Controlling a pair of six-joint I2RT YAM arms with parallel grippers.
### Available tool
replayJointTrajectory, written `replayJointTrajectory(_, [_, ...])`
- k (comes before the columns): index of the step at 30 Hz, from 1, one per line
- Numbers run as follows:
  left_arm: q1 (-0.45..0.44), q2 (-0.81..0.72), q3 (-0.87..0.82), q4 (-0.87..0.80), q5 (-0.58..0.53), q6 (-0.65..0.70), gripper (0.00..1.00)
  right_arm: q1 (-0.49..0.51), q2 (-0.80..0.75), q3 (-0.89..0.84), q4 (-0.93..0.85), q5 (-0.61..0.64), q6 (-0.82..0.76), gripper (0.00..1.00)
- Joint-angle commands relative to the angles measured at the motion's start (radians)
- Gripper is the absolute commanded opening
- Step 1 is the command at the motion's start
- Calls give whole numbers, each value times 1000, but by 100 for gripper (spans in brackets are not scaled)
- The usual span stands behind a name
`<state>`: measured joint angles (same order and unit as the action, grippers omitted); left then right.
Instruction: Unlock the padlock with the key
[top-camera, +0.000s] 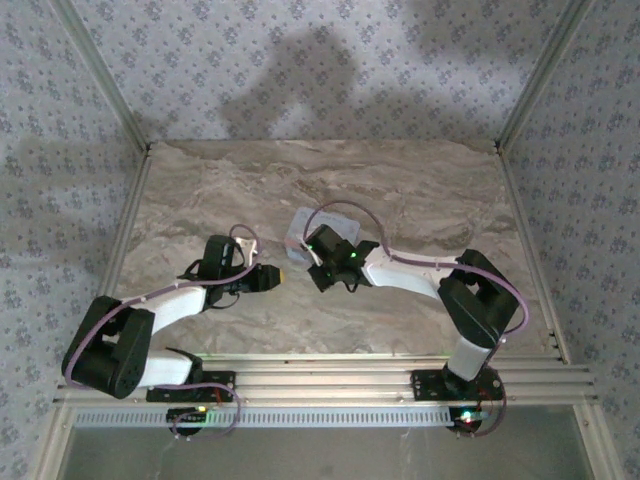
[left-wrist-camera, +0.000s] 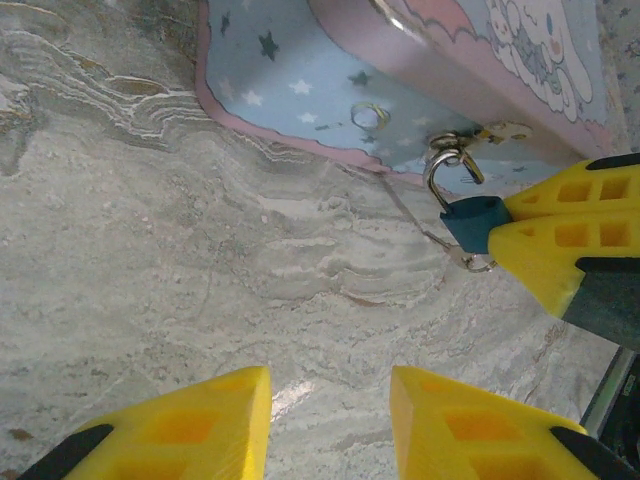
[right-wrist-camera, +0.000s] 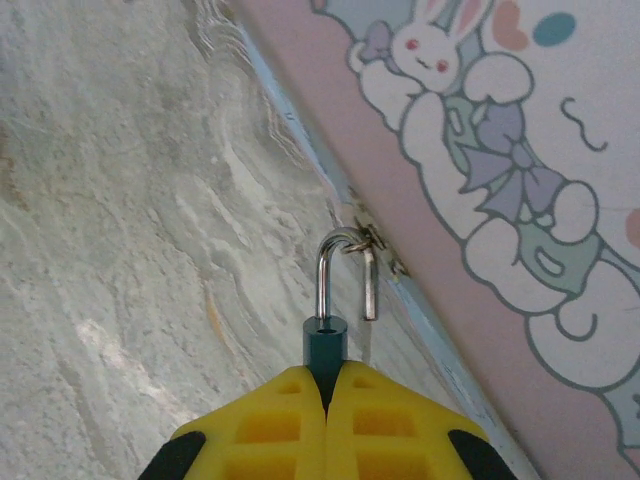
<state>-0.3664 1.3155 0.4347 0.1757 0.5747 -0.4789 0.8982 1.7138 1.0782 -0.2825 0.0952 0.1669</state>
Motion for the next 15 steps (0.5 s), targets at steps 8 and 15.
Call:
replayJointTrajectory(8, [6, -44, -4, -40, -18, 23, 37, -15, 63, 106, -25, -104, -71, 0])
replayJointTrajectory(15, [6, -50, -2, -53, -22, 28, 37, -18, 102, 165, -41, -16, -84, 0])
